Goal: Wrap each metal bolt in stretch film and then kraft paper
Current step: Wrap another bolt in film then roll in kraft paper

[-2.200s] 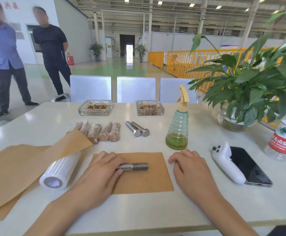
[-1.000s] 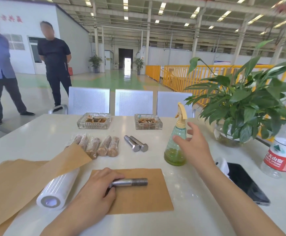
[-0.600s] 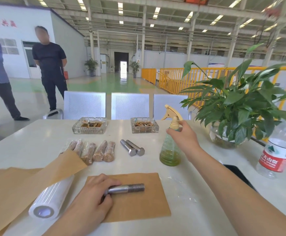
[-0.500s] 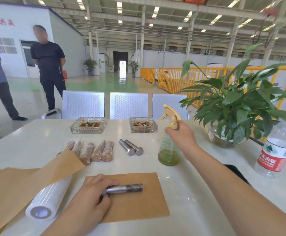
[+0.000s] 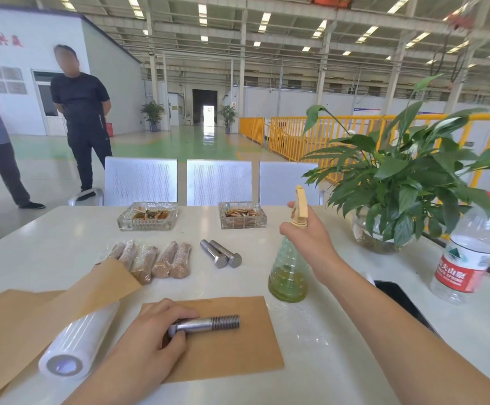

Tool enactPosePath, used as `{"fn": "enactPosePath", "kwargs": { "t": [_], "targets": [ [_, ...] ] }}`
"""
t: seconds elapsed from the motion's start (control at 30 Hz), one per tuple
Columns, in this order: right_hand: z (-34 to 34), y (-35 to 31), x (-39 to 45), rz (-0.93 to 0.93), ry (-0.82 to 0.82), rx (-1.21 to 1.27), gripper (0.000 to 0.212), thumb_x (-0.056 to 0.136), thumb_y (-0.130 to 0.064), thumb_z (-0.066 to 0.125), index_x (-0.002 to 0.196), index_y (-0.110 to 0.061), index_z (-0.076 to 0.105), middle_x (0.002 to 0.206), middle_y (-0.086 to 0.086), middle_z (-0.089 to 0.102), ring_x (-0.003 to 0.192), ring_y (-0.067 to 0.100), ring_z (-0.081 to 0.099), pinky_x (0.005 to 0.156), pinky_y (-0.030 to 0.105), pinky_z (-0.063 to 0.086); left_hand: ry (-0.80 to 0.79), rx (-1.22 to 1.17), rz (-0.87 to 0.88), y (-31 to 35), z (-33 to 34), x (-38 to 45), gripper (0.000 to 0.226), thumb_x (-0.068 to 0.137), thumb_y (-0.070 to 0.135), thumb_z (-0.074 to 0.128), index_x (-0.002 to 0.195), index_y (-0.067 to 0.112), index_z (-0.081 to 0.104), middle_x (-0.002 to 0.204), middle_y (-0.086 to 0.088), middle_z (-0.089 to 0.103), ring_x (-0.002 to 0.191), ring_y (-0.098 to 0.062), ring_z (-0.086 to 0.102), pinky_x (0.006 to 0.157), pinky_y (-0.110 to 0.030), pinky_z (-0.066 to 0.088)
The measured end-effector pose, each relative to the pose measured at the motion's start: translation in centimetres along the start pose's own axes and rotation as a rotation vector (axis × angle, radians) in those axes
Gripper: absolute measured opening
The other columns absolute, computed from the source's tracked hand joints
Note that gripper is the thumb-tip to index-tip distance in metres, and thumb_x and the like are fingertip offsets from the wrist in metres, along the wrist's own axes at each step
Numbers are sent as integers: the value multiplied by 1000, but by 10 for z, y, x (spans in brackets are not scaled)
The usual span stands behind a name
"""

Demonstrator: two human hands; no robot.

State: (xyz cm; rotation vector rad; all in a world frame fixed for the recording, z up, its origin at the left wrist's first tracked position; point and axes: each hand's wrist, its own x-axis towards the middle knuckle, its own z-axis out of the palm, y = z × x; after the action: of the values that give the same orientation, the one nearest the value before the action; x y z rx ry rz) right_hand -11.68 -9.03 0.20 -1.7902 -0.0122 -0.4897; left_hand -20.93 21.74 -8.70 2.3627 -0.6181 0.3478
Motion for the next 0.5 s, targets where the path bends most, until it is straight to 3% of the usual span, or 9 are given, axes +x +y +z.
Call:
{"fn": "enactPosePath", "kwargs": {
  "t": [0.13,0.23,0.3,0.4,0.5],
  "targets": [
    [-1,-7,-7,-54,130,24,26,84,-17,64,108,-28,60,83,-6,55,72,17,51,71,32,41,-3,-21,-26,3,-2,0,30,86,23,61,103,46,69,108,27,61,103,-3,55,90,-16,40],
    [0,-30,-21,-90,104,29,26,75,-26,62,101,-27,61,80,-9,59,69,16,52,68,35,44,-17,-21,-48,5,-4,1,30,81,32,55,102,46,70,107,27,62,102,-2,55,91,-18,41],
    [2,-48,-35,-66,36,20,30,69,-32,60,99,-31,62,79,-15,63,70,13,56,71,35,48,-14,-22,-56,6,-4,2,29,82,32,56,103,45,70,107,27,62,103,-2,56,92,-20,42],
    [7,-66,-64,53,-139,-32,19,67,-35,63,86,-32,65,64,-21,61,57,3,55,60,27,43,20,-23,-63,5,-4,2,27,93,18,65,101,44,72,104,26,65,101,-2,58,91,-21,43],
    [13,-74,-94,223,-339,-36,4,72,-36,68,74,-34,70,80,-14,65,77,7,60,65,28,44,54,-35,-70,6,-5,1,38,94,3,65,97,40,73,102,26,68,100,1,60,88,-15,41]
  ]
}}
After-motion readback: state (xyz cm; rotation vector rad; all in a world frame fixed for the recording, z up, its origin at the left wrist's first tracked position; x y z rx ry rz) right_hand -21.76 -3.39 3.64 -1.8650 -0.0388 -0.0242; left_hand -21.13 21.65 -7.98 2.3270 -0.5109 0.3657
